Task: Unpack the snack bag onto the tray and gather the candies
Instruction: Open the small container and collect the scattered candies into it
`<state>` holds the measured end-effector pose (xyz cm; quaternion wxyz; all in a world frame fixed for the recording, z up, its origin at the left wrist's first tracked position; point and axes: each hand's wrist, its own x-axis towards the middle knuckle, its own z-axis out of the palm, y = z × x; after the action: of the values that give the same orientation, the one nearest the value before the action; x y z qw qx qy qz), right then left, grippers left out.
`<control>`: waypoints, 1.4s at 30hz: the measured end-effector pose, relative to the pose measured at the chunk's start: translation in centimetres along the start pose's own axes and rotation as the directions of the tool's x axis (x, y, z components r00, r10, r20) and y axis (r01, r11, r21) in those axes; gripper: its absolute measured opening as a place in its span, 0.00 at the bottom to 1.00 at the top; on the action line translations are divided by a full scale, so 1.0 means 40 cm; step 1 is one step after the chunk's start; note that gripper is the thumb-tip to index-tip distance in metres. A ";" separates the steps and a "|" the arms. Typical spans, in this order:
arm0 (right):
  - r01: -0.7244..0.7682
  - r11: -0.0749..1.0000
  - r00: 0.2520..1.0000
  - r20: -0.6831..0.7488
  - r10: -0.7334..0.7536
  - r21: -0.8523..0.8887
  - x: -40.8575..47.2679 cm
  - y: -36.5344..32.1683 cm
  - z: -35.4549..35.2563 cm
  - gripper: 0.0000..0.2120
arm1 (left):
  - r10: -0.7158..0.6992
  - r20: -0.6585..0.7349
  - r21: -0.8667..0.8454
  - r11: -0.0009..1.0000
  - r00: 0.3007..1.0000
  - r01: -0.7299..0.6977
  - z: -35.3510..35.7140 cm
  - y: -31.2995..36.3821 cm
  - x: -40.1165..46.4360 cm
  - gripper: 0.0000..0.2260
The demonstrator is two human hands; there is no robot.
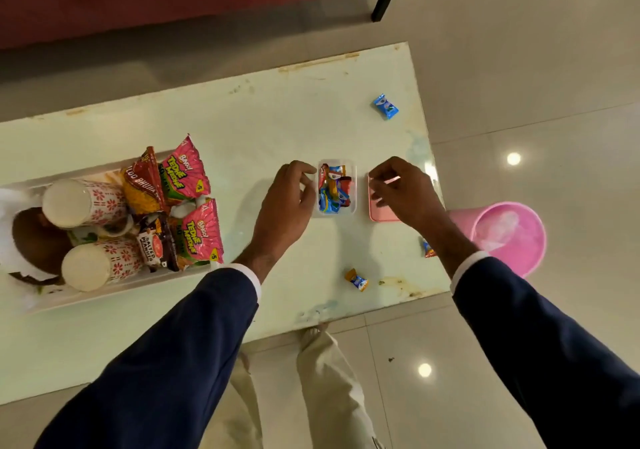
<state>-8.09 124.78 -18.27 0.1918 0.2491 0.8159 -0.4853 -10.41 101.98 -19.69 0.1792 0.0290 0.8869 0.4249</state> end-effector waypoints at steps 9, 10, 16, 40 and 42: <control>0.016 0.821 0.987 0.139 0.078 -0.571 -0.264 0.224 0.158 0.23 | -0.027 0.366 0.153 0.988 0.930 -0.031 0.087 -0.075 -0.212 0.07; 0.033 0.813 0.985 0.157 0.072 -0.581 -0.283 0.239 0.186 0.24 | -0.054 0.385 0.154 0.988 0.921 -0.007 0.101 -0.085 -0.231 0.07; -0.087 0.959 0.993 0.056 0.106 -0.269 -0.310 0.247 0.262 0.05 | -0.278 0.495 0.071 0.957 0.823 0.281 0.160 -0.106 -0.289 0.17; -0.072 0.966 0.983 -0.179 0.027 -0.249 -0.165 0.351 -0.002 0.07 | -0.138 0.070 0.159 0.979 0.988 0.126 0.072 0.039 -0.012 0.10; -0.049 0.993 0.982 -0.185 0.029 -0.107 -0.159 0.316 0.006 0.07 | -0.110 0.071 0.121 0.988 0.991 0.100 0.083 0.041 -0.003 0.16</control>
<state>4.52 128.26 -23.65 0.1389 0.2976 0.8507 -0.4104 -9.34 105.47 -20.31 0.2335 0.0091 0.9030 0.3604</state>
